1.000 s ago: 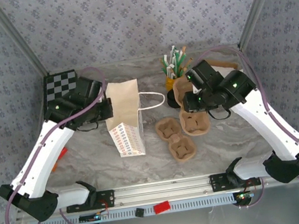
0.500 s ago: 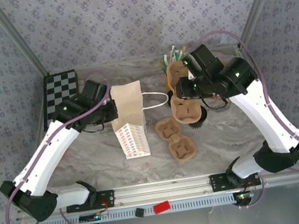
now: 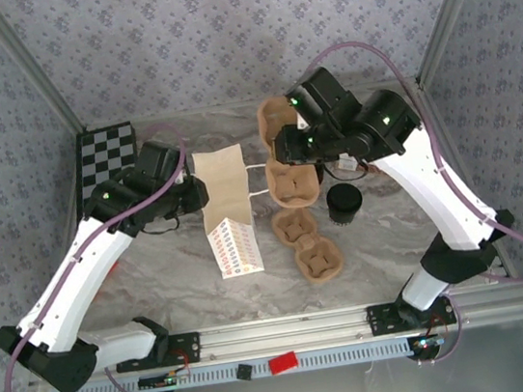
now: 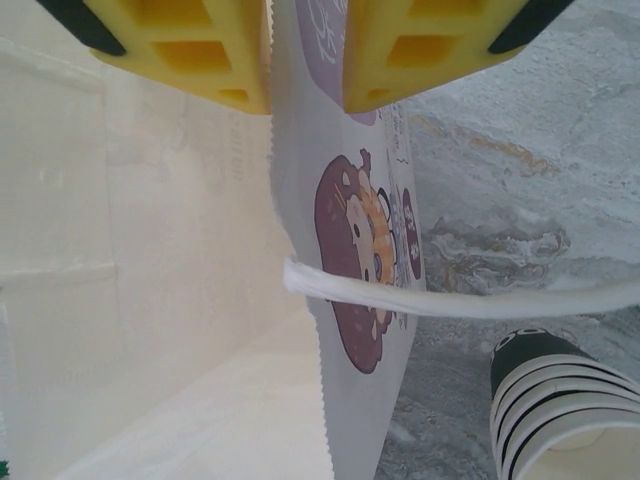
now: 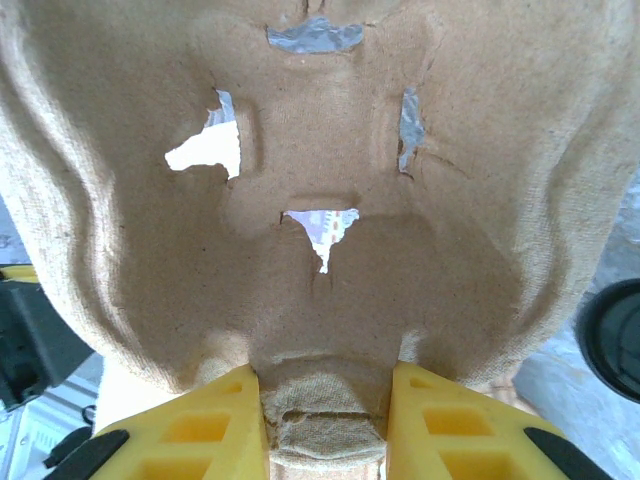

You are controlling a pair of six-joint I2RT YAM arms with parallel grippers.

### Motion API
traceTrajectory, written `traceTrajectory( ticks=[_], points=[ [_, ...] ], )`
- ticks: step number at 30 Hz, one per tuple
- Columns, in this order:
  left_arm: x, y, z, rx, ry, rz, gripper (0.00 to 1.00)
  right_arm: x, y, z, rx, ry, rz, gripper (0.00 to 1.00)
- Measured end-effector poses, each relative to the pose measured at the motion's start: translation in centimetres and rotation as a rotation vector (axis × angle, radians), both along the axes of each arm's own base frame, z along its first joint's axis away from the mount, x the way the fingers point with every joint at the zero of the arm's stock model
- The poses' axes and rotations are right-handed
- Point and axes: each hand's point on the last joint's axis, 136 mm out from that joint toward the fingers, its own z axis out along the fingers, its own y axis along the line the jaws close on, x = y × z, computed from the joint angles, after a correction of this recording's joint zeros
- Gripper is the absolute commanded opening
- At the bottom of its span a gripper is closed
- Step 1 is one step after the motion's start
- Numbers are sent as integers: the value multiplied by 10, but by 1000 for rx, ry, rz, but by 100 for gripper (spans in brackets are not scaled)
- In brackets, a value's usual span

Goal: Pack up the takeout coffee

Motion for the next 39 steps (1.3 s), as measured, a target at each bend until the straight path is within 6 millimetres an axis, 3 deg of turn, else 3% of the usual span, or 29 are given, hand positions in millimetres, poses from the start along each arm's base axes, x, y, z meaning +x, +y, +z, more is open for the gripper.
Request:
traceTrajectory(
  ticks=[9,22,27,39],
  points=[
    [-1,-4,1,-14,0,-19,5,2,47,10,69,-5,63,30],
    [3,-8,7,-69,-21,8,0,2,94,-5,127,49,62,29],
    [0,-8,12,-103,-30,22,0,9,102,-15,119,53,30,28],
    [0,-9,16,-155,-46,45,0,21,102,-23,65,-2,-45,27]
  ],
)
